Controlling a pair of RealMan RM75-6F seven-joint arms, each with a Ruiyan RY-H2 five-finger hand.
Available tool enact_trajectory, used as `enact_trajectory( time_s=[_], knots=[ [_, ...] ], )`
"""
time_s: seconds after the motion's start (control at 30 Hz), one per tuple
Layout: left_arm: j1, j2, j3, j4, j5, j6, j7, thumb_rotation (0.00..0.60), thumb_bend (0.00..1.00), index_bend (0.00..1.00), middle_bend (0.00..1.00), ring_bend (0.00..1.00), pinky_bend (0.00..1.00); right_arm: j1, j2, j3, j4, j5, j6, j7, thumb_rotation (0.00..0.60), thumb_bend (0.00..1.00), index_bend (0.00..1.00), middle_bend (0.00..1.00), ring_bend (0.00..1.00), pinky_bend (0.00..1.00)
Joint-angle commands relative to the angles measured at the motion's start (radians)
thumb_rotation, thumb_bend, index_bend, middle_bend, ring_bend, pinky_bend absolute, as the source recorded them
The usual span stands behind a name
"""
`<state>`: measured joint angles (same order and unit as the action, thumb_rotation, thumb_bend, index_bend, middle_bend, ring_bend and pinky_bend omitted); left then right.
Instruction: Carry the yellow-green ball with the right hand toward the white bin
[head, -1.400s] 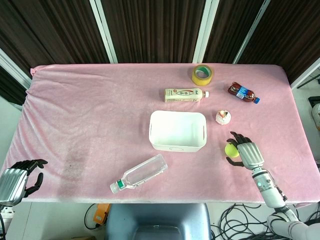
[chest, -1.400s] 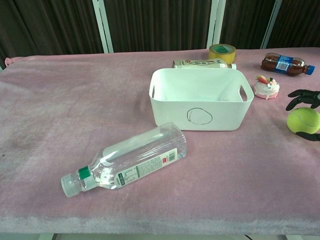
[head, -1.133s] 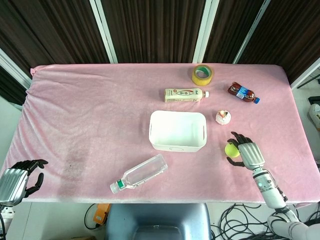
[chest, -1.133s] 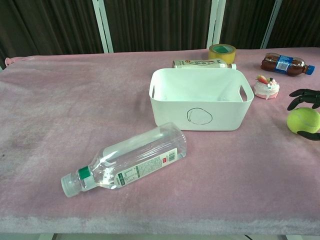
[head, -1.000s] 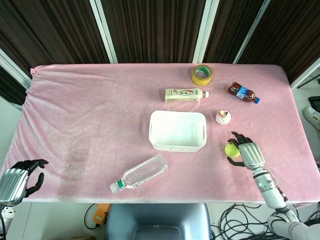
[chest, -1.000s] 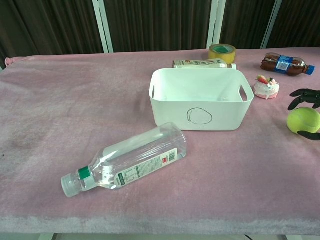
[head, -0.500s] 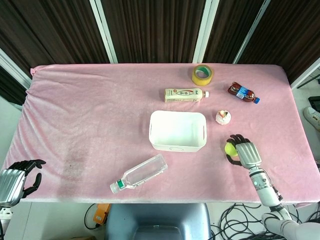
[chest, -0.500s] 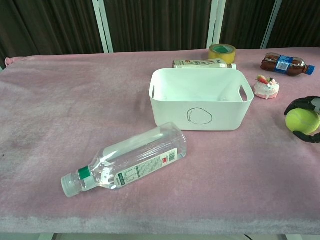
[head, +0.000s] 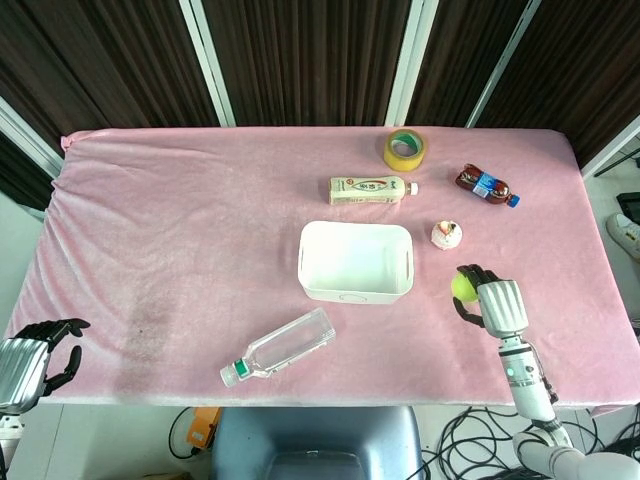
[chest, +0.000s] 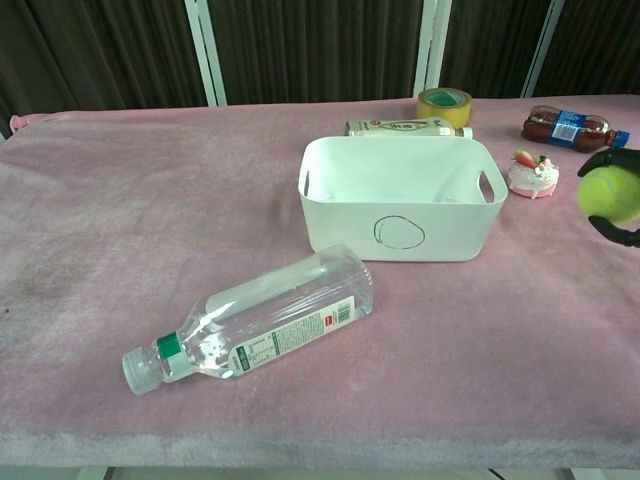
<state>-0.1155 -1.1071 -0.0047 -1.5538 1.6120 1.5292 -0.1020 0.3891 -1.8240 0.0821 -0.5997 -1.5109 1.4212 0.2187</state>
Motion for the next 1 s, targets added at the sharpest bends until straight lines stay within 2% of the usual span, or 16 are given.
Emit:
enact_trajectory(
  time_s=[0.03, 0.13, 0.23, 0.33, 0.43, 0.53, 0.6, 0.7, 0.8, 1.0],
  knots=[
    [0.000, 0.000, 0.000, 0.001, 0.000, -0.001, -0.002, 0.600, 0.52, 0.38, 0.47, 0.42, 0.46, -0.002, 0.040, 0.011, -0.163, -0.075, 0.177, -0.055, 0.600, 1.00, 0.84, 0.46, 0.54, 0.91],
    [-0.001, 0.000, -0.001, 0.001, -0.001, -0.002, -0.003, 0.600, 0.52, 0.38, 0.47, 0.42, 0.46, 0.030, 0.083, 0.020, -0.298, -0.098, 0.170, -0.128, 0.600, 1.00, 0.83, 0.46, 0.54, 0.90],
    [-0.002, 0.000, -0.002, 0.000, 0.000, -0.001, -0.004, 0.600, 0.52, 0.38, 0.47, 0.42, 0.46, 0.080, 0.102, 0.055, -0.393, -0.079, 0.100, -0.250, 0.600, 1.00, 0.82, 0.46, 0.52, 0.85],
    [-0.002, -0.003, 0.000, 0.003, 0.003, -0.002, 0.000, 0.600, 0.52, 0.38, 0.47, 0.42, 0.46, 0.128, 0.101, 0.092, -0.447, -0.035, 0.004, -0.340, 0.600, 0.97, 0.75, 0.45, 0.43, 0.71],
    [-0.005, -0.003, 0.000, 0.004, 0.000, -0.011, 0.003, 0.600, 0.52, 0.38, 0.47, 0.42, 0.46, 0.171, 0.107, 0.116, -0.489, 0.009, -0.098, -0.378, 0.600, 0.79, 0.56, 0.34, 0.27, 0.52],
    [-0.006, -0.003, 0.000, 0.003, -0.001, -0.012, 0.003, 0.600, 0.52, 0.38, 0.47, 0.42, 0.46, 0.197, 0.119, 0.128, -0.526, 0.059, -0.189, -0.394, 0.600, 0.57, 0.35, 0.20, 0.10, 0.28],
    [-0.005, -0.003, 0.000, 0.004, 0.000, -0.010, 0.002, 0.600, 0.52, 0.38, 0.47, 0.42, 0.46, 0.202, 0.131, 0.130, -0.553, 0.081, -0.222, -0.400, 0.600, 0.39, 0.17, 0.07, 0.01, 0.15],
    [-0.004, -0.003, -0.001, 0.004, -0.001, -0.009, -0.002, 0.600, 0.52, 0.38, 0.47, 0.42, 0.46, 0.195, 0.156, 0.112, -0.581, 0.079, -0.233, -0.401, 0.600, 0.23, 0.01, 0.00, 0.00, 0.10],
    [-0.004, -0.002, -0.001, 0.005, 0.000, -0.006, -0.005, 0.600, 0.52, 0.38, 0.47, 0.42, 0.46, 0.177, 0.197, 0.078, -0.616, 0.061, -0.234, -0.396, 0.600, 0.18, 0.00, 0.00, 0.00, 0.09],
    [-0.006, -0.004, 0.000, 0.006, 0.004, -0.007, -0.005, 0.600, 0.52, 0.38, 0.47, 0.42, 0.46, 0.078, 0.306, -0.008, -0.719, -0.023, -0.102, -0.377, 0.600, 0.18, 0.02, 0.00, 0.00, 0.09]
  ],
)
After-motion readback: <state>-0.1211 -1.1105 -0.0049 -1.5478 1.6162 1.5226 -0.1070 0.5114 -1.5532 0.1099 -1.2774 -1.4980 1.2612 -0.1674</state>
